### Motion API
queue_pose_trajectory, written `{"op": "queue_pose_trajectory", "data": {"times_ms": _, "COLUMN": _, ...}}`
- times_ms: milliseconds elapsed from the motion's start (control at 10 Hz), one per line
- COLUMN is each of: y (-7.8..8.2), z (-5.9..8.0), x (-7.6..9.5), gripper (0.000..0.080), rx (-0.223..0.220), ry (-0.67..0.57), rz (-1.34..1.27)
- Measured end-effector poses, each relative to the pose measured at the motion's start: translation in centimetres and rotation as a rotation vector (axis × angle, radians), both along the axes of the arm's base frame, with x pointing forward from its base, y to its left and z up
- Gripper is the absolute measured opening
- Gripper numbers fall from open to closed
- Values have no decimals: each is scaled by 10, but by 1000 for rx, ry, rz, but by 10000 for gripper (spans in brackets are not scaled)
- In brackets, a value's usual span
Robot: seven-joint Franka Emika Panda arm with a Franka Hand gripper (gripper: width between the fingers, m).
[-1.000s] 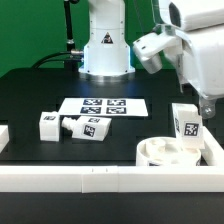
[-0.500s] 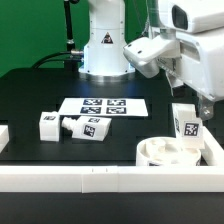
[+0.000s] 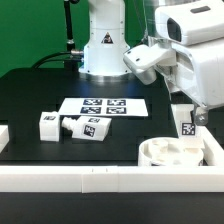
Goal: Assemble stool
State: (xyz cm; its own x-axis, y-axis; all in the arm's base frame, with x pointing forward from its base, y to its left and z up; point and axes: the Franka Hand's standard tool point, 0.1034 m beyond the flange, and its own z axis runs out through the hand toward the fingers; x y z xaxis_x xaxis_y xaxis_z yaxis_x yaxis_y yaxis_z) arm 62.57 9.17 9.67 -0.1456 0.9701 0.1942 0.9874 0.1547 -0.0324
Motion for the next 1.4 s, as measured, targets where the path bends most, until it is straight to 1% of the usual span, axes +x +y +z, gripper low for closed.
{"op": "queue_pose_trajectory", "data": {"times_ms": 300, "y": 4, "z": 2, "x": 1, "gripper": 637, "rx": -3, "ry": 2, "rz": -22}}
{"op": "queue_pose_trajectory", "data": {"times_ms": 500, "y": 4, "z": 6, "x": 5, "gripper": 281, "rx": -7, "ry": -1, "rz": -34}}
{"op": "queue_pose_trajectory", "data": {"times_ms": 600, "y": 3, "z": 4, "x": 4, "gripper": 124, "rx": -7, "ry": 2, "rz": -36}}
{"op": "queue_pose_trajectory", "data": {"times_ms": 700, "y": 2, "z": 4, "x": 4, "gripper": 27, "rx": -8, "ry": 2, "rz": -37}}
{"op": "queue_pose_trajectory", "data": {"times_ms": 800, "y": 2, "z": 4, "x": 4, "gripper": 27, "rx": -8, "ry": 3, "rz": -37}}
{"op": "queue_pose_trajectory", "data": {"times_ms": 900, "y": 1, "z": 3, "x": 4, "gripper": 6, "rx": -8, "ry": 3, "rz": -38}}
{"op": "queue_pose_trajectory", "data": {"times_ms": 1000, "y": 1, "z": 4, "x": 4, "gripper": 2, "rx": -9, "ry": 3, "rz": -46}}
{"op": "queue_pose_trajectory", "data": {"times_ms": 1100, "y": 3, "z": 9, "x": 6, "gripper": 2, "rx": -14, "ry": 0, "rz": -160}}
{"op": "queue_pose_trajectory", "data": {"times_ms": 1200, "y": 8, "z": 11, "x": 5, "gripper": 1, "rx": -21, "ry": 18, "rz": -265}}
{"op": "queue_pose_trajectory", "data": {"times_ms": 1300, "y": 7, "z": 10, "x": 4, "gripper": 1, "rx": -20, "ry": 16, "rz": -241}}
{"op": "queue_pose_trajectory", "data": {"times_ms": 1400, "y": 6, "z": 9, "x": 4, "gripper": 82, "rx": -20, "ry": 18, "rz": -246}}
